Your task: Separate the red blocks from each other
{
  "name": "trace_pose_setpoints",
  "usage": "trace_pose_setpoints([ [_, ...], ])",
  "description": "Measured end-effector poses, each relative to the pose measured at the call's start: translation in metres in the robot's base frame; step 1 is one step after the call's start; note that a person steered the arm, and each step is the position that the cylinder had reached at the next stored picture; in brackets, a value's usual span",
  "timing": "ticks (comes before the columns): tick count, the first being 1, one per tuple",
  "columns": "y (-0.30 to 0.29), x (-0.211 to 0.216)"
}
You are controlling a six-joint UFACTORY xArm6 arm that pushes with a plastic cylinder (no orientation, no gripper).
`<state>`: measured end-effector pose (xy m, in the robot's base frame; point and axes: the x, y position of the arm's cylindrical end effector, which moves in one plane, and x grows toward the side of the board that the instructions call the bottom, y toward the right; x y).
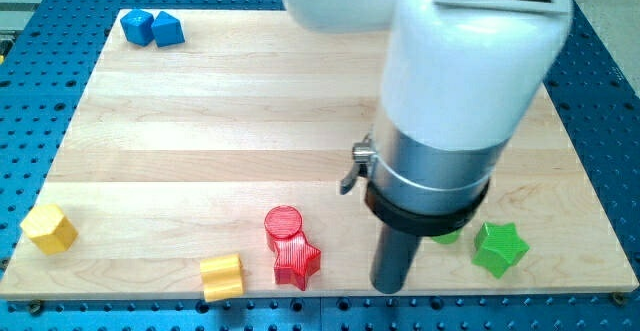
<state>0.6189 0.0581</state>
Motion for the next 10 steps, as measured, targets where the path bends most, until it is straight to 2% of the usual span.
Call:
trace_pose_setpoints([
  [2, -0.107, 0.0],
  [3, -0.138, -0.007],
  [4, -0.143, -0.036],
  [5, -0.118, -0.034],
  [6, -0.085, -0.001],
  [7, -0.097, -0.001],
  [9, -0.125, -0.047],
  [10, -0.122, -0.056],
])
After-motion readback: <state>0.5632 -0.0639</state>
